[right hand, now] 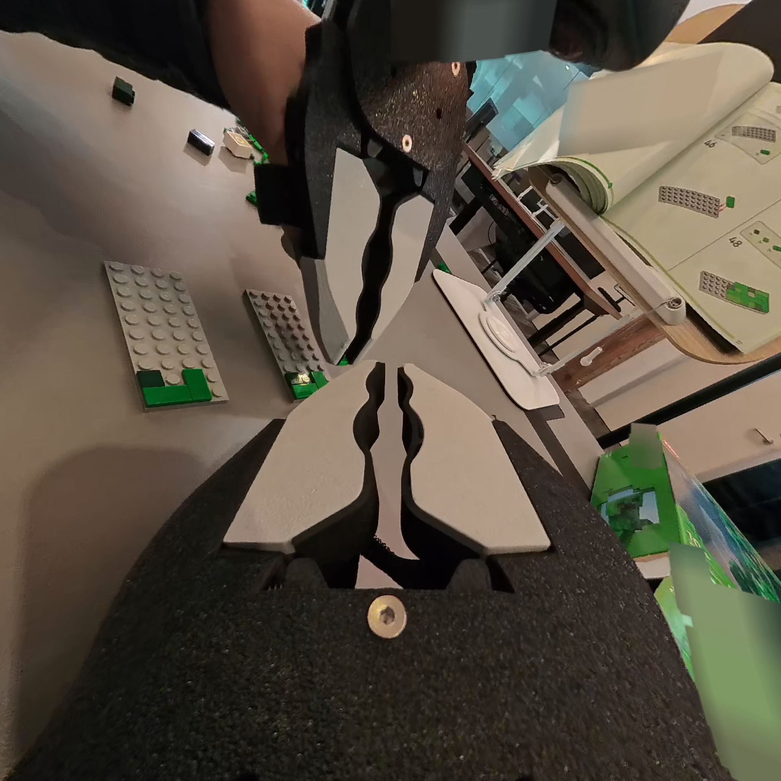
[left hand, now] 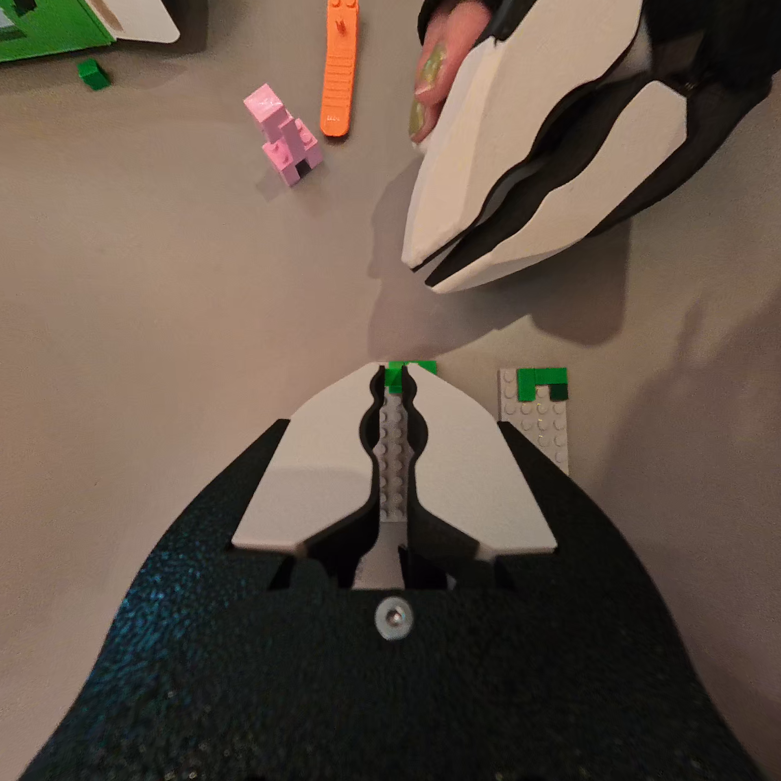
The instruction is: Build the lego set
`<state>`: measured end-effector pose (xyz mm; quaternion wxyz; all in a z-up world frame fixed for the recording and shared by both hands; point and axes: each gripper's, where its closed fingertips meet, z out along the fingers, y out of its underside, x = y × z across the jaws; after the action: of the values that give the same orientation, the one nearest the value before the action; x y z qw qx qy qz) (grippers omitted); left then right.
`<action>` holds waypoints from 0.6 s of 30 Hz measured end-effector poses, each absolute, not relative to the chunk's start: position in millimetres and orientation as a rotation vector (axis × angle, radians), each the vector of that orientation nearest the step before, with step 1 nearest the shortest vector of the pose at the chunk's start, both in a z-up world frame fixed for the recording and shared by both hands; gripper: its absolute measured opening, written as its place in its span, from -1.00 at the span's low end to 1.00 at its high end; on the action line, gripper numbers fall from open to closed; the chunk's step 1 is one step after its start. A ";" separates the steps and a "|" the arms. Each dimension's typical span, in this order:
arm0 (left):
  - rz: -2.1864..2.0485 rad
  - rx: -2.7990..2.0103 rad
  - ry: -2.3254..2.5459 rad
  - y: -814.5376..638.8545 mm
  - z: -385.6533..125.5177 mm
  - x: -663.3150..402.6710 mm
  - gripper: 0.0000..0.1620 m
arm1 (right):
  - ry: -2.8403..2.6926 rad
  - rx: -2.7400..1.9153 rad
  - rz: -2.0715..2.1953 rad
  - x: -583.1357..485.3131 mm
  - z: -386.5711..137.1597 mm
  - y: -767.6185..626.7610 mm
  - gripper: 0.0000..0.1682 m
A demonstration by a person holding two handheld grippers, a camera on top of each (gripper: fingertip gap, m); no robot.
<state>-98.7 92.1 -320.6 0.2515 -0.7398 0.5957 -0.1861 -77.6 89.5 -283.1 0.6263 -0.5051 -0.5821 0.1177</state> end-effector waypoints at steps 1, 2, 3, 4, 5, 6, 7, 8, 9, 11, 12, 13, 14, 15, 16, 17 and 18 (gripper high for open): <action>-0.502 -2.016 1.621 92.3 -321.6 -98.5 -0.91 | -1.331 -1.160 0.266 -77.2 -282.8 90.3 -0.94; -0.499 -2.021 1.619 92.6 -322.4 -98.7 -0.91 | -1.326 -1.163 0.262 -76.5 -282.6 91.3 -0.94; -0.499 -2.025 1.617 92.8 -322.9 -99.1 -0.91 | -1.321 -1.166 0.259 -76.0 -282.3 92.2 -0.95; -0.498 -2.028 1.614 93.4 -323.3 -99.7 -0.91 | -1.316 -1.169 0.258 -75.4 -281.9 93.2 -0.95; -0.494 -2.032 1.606 94.4 -323.6 -100.5 -0.91 | -1.308 -1.174 0.257 -74.9 -281.5 94.2 -0.95; -0.494 -2.035 1.601 95.1 -323.8 -101.4 -0.91 | -1.300 -1.178 0.256 -74.0 -281.0 95.3 -0.95; -0.496 -2.035 1.600 95.3 -324.0 -101.7 -0.91 | -1.292 -1.183 0.256 -73.3 -280.3 96.4 -0.95; -0.495 -2.033 1.598 95.7 -324.0 -101.9 -0.91 | -1.283 -1.187 0.257 -72.5 -279.6 97.6 -0.95; -0.492 -2.029 1.598 96.2 -324.1 -101.6 -0.92 | -1.274 -1.191 0.260 -71.7 -278.9 98.7 -0.95; -0.484 -2.021 1.602 96.5 -324.8 -100.7 -0.92 | -1.259 -1.200 0.269 -70.5 -277.8 100.4 -0.95; -0.481 -2.018 1.604 96.7 -325.3 -100.0 -0.92 | -1.253 -1.204 0.271 -70.1 -277.4 101.2 -0.96; -0.483 -2.018 1.608 96.3 -326.1 -99.1 -0.91 | -1.249 -1.207 0.272 -69.7 -277.2 101.9 -0.95; -0.484 -2.021 1.613 95.8 -327.5 -98.5 -0.91 | -1.246 -1.209 0.271 -69.5 -277.1 102.3 -0.96; -0.479 -2.026 1.618 95.8 -329.2 -98.5 -0.91 | -1.246 -1.209 0.271 -69.3 -277.2 102.5 -0.96; -0.470 -2.029 1.624 96.0 -331.0 -98.6 -0.91 | -1.246 -1.209 0.270 -69.4 -277.2 102.5 -0.96; -0.458 -2.032 1.629 96.4 -332.9 -99.0 -0.91 | -1.248 -1.209 0.269 -69.6 -277.4 102.5 -0.96; -0.449 -2.034 1.634 96.8 -334.4 -98.9 -0.91 | -1.250 -1.208 0.267 -69.7 -277.7 102.4 -0.96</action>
<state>-98.9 96.8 -334.4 0.2447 -0.7449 0.5984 -0.1646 -69.7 102.4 -277.7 0.6377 -0.5293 -0.5473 0.1170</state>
